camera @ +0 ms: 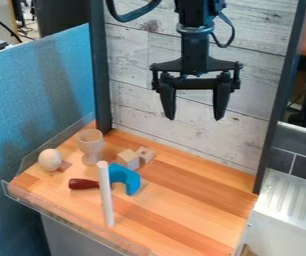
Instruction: Put the ball in the cup
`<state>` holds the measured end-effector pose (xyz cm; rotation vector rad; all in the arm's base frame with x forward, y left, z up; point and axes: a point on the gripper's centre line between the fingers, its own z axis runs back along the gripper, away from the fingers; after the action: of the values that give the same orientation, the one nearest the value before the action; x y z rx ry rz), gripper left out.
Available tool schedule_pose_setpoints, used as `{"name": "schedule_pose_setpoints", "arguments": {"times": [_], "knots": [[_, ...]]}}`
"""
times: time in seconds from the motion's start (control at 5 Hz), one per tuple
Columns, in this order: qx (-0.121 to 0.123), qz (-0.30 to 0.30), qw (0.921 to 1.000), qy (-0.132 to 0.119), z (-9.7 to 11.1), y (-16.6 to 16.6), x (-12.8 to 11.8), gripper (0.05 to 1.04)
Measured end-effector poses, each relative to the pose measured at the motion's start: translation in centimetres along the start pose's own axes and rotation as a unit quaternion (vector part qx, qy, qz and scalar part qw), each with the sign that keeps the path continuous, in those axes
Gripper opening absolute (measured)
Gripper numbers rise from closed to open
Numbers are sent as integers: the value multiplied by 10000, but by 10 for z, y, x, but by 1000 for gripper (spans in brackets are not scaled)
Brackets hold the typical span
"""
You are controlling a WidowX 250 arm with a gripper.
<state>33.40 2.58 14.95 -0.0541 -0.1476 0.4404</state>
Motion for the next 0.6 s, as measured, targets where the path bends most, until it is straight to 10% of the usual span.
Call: {"name": "schedule_pose_setpoints", "arguments": {"times": [0.6], "knots": [[-267,849,9959,173,-5,48,14,999]]}}
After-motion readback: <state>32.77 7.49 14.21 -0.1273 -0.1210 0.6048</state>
